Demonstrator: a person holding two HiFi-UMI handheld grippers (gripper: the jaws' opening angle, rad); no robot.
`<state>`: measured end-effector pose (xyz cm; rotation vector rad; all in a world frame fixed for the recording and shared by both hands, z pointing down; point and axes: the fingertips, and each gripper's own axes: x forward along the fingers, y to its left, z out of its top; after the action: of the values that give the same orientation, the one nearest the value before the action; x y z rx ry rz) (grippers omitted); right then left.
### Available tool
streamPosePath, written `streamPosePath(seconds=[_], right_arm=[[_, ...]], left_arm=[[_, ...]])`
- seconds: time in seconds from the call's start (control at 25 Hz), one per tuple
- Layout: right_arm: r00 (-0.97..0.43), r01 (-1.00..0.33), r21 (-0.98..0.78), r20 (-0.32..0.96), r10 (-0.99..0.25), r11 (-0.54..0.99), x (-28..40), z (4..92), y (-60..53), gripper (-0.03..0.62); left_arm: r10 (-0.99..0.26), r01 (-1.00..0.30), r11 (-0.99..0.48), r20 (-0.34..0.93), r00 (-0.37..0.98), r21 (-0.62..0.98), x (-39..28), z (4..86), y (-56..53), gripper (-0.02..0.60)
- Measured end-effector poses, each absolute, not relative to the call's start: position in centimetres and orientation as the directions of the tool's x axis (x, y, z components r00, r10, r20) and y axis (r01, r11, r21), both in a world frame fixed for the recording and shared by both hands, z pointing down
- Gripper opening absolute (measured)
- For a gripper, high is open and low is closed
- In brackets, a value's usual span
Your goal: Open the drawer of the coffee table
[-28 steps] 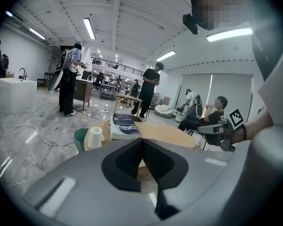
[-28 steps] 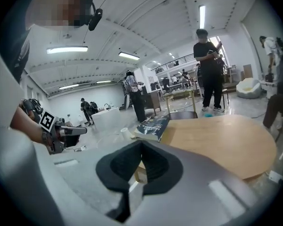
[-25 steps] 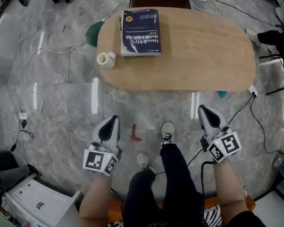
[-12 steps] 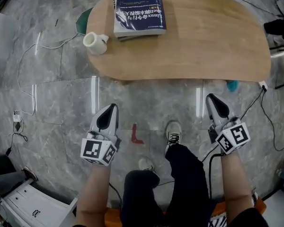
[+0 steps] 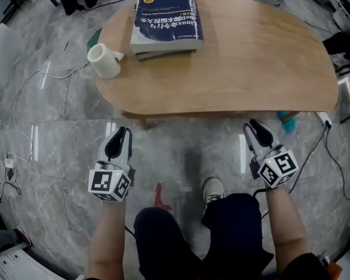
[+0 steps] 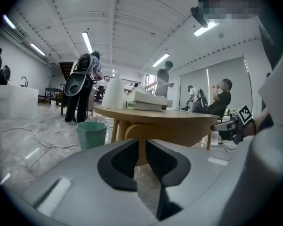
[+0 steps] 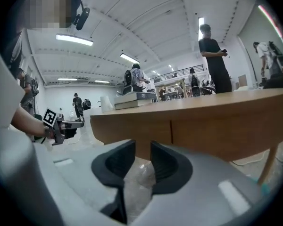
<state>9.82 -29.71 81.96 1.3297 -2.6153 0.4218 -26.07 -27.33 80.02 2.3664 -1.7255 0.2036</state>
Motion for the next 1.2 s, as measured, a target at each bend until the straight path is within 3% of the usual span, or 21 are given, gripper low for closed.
streamPosePath(seconds=[0.24,0.48,1.04,1.2], right_arm=[[-0.548,-0.836,-0.139,0.274,-0.79,0.531,12.0,84.2,-31.0,0.13],[-0.536,-0.844,-0.153,0.268,-0.8,0.514,12.8,85.3,-32.8,0.161],[-0.508,-0.859,-0.079,0.264,-0.82,0.506,11.4,85.0,-34.1,0.163],[-0.5,-0.865,-0.103,0.26,-0.826,0.491,11.3,85.1,-34.2,0.163]], left_arm=[[-0.934,-0.958,-0.277,0.211,0.287,0.078,-26.1,82.1,-28.4,0.209],[-0.926,-0.946,-0.314,0.196,0.323,0.076,-25.0,82.6,-29.8,0.292],[-0.906,-0.924,-0.369,0.181,0.381,0.098,-24.8,83.3,-32.7,0.327],[-0.89,-0.906,-0.411,0.171,0.423,0.104,-24.4,83.4,-32.8,0.301]])
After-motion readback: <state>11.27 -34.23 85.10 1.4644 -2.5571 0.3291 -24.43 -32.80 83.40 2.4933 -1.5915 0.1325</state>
